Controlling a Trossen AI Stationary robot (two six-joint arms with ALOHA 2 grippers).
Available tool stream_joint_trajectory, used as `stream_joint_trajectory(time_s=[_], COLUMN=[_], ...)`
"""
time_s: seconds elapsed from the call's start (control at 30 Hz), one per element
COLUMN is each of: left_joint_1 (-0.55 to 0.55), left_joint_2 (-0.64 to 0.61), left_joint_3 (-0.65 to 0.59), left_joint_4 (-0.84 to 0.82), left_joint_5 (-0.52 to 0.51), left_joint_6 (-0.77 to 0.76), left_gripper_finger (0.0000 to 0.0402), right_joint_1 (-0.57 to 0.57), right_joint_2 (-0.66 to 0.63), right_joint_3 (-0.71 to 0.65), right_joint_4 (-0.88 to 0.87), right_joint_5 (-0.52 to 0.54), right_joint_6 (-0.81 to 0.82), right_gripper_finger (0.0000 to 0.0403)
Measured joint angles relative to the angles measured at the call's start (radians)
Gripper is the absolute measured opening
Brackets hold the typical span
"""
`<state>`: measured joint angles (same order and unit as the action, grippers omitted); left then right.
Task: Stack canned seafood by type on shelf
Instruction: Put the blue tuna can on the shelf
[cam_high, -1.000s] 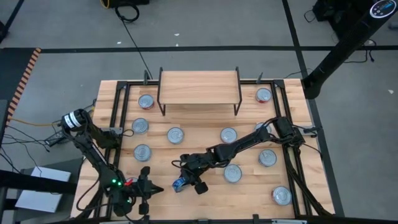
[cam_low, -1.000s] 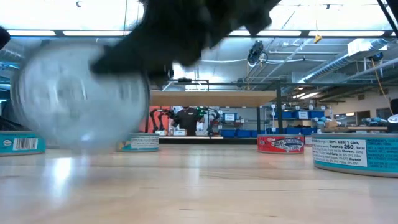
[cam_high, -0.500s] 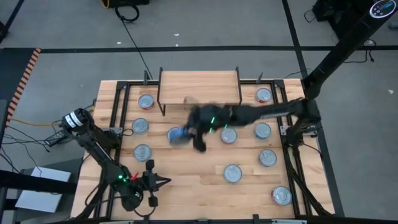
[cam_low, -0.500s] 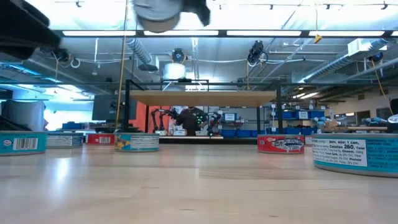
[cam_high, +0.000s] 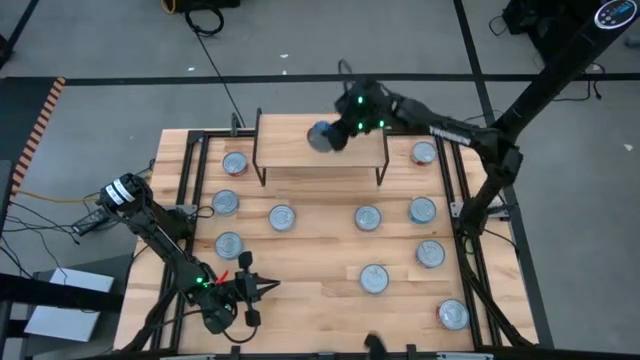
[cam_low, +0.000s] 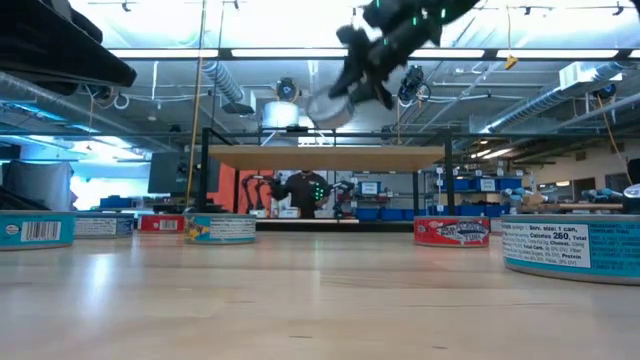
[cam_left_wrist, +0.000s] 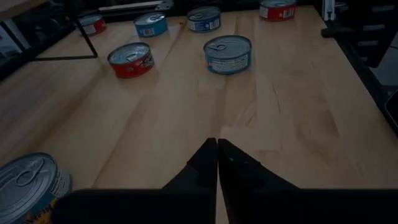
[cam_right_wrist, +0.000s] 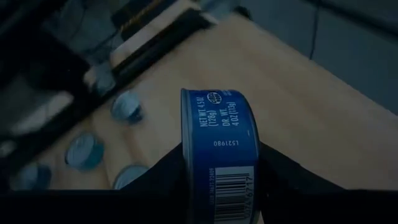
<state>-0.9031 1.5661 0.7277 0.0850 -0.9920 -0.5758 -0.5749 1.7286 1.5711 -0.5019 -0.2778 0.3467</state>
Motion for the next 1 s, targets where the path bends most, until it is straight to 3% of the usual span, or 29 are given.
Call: stream_joint_trajectory(time_s=[0.3,0.57,1.0], left_joint_1=[0.062,0.199,0.223], left_joint_2=[0.0,0.002,0.001], left_joint_3=[0.0,0.0,0.0], left_joint_4=[-0.004,-0.01,0.054], left_joint_5=[-0.042,0.043,0.047], left_joint_6=[0.003,0.051,0.049], left_gripper_finger=[0.0019,0.0019,0.0019], right_joint_1=[-0.117,-0.157,-0.216], right_joint_2=[0.035,0.036,0.031], right_joint_3=[0.0,0.0,0.004], right_joint_4=[0.003,-0.077,-0.168], right_joint_5=[0.017,0.098,0.115], right_joint_6=[0.059,0.13,0.214], right_gripper_finger=[0.0144,0.0144,0.0144])
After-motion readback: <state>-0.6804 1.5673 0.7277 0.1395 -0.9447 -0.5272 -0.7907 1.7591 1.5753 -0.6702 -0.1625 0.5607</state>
